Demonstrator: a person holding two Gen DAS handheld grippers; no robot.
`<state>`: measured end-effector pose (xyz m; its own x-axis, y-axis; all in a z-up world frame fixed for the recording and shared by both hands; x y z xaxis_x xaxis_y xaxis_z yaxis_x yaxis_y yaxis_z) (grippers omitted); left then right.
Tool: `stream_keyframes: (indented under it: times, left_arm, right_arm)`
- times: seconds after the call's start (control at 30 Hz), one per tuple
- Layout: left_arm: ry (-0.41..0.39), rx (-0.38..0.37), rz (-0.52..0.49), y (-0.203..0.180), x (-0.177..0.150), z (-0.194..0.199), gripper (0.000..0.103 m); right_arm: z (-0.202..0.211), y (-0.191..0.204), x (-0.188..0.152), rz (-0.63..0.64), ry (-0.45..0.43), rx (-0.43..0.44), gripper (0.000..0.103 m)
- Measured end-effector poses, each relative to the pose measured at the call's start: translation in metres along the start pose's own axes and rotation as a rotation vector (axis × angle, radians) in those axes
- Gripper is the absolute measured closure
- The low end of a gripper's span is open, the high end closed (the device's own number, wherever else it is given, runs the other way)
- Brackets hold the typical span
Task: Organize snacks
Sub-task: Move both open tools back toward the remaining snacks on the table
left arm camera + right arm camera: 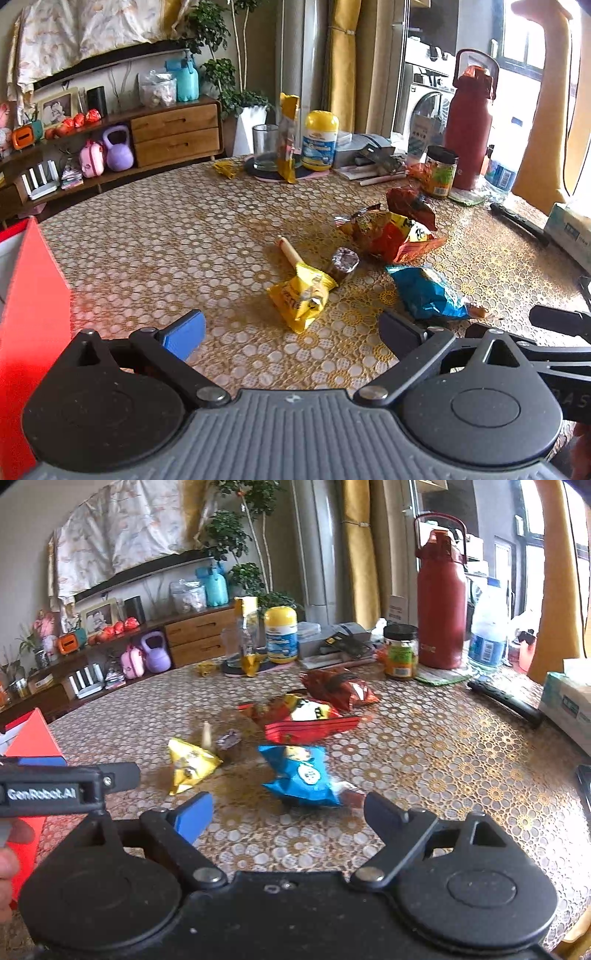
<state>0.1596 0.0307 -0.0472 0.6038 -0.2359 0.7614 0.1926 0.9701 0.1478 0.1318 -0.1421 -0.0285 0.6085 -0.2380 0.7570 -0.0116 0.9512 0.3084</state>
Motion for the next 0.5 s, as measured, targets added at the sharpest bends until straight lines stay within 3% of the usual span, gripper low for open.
stream_keyframes:
  times: [0.5]
  left_arm:
    - [0.015,0.020,-0.040,-0.012,-0.002,-0.057,0.002]
  right_arm:
    - [-0.025,-0.024,0.004,-0.046,0.030,-0.026,0.014]
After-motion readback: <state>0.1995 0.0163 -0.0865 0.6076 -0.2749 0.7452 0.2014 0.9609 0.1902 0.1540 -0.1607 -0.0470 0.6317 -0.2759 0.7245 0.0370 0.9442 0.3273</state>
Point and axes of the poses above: each gripper's, at about its wrist camera, not at the fingertips, and z roughly against the way its jaws point, y to its left, x to its top, the point moved 2 cm from there along -z, roughly the way its jaws point, and after that the axes turned 13 degrees about -z, right-handed, at the moved point
